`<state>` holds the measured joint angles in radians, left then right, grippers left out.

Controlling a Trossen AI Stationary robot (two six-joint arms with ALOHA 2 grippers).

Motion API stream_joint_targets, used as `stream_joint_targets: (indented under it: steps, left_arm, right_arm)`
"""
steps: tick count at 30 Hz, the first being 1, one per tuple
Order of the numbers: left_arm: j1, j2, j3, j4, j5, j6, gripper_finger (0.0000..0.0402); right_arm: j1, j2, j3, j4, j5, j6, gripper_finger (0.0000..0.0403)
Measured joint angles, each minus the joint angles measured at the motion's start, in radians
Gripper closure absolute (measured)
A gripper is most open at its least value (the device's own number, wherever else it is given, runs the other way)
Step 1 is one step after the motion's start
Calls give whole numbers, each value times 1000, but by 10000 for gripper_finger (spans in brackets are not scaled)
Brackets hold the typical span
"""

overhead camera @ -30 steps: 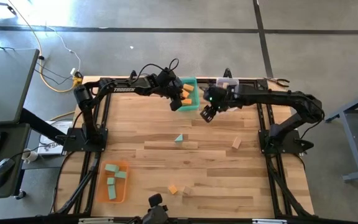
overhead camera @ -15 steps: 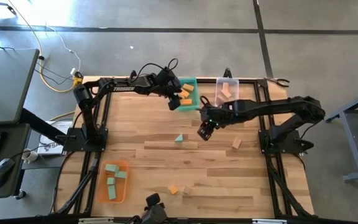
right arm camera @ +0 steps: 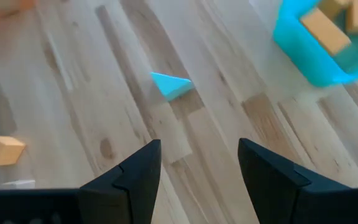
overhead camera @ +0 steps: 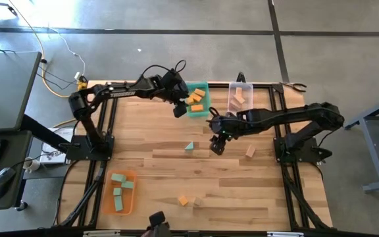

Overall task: Sort & place blocks by color
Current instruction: Put the brown block into the transparent bin

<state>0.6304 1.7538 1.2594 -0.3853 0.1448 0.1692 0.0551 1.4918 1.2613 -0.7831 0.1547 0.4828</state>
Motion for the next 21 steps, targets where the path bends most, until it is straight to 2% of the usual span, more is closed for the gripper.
stream_joint_targets:
  steps: [13, 18, 21]
  left_arm:
    - [-133, -271, 1, -313, -7, 0, 198]
    - [-176, -372, 1, -388, -11, -10, 198]
    - [-204, -420, 1, -412, -23, -26, 198]
  right_arm:
    - [56, 0, 0, 237, -7, -211, 190]
    - [110, 0, 0, 299, -8, -206, 173]
    - [143, 0, 0, 303, -10, -126, 171]
